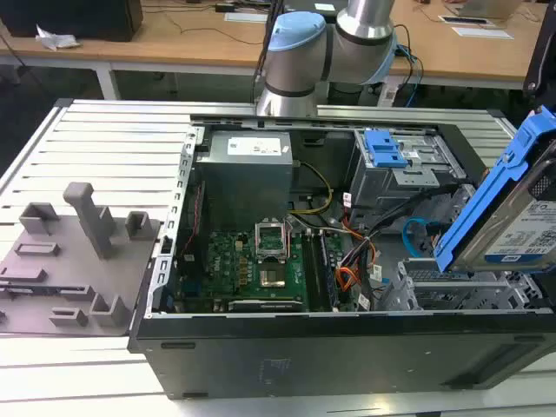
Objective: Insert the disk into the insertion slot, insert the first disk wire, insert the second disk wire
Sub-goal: 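Insert the disk into the insertion slot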
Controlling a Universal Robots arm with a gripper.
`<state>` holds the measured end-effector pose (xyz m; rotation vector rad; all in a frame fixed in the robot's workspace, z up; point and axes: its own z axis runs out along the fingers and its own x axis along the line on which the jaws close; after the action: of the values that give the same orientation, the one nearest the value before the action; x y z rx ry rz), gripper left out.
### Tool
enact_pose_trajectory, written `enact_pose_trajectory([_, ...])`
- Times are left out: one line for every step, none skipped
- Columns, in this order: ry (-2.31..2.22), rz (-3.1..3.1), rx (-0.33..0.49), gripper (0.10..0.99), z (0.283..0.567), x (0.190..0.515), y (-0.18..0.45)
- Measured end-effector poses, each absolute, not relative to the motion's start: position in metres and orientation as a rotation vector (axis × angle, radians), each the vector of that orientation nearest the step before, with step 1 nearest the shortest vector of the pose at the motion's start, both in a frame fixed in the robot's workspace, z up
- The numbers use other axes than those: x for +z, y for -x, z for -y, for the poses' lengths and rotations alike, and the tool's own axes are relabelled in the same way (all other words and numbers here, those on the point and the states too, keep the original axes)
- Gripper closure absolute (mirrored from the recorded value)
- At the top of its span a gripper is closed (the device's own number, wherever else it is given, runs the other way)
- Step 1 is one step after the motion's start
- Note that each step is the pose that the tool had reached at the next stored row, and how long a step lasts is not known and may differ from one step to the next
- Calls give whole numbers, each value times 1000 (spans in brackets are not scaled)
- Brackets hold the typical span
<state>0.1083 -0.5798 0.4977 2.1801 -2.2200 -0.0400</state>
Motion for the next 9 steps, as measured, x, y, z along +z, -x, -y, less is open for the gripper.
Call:
enact_pose_trajectory([-2180,2220,-40,718,580,497,-108])
enact_pose_trajectory([-2180,2220,-40,718,580,495,-108])
enact_pose_trajectory([-2180,2220,-40,718,580,493,-108])
enact_pose_trajectory([-2180,2220,-40,718,580,491,-109])
enact_pose_trajectory([-2180,2220,-40,718,580,490,-109])
enact_pose_trajectory([-2180,2220,-40,718,580,487,-109])
enact_pose_trajectory([-2180,2220,-40,718,580,486,-109])
enact_pose_trajectory([-2180,2220,-40,718,580,485,-109])
enact_pose_trajectory([-2180,2220,-40,718,580,484,-110])
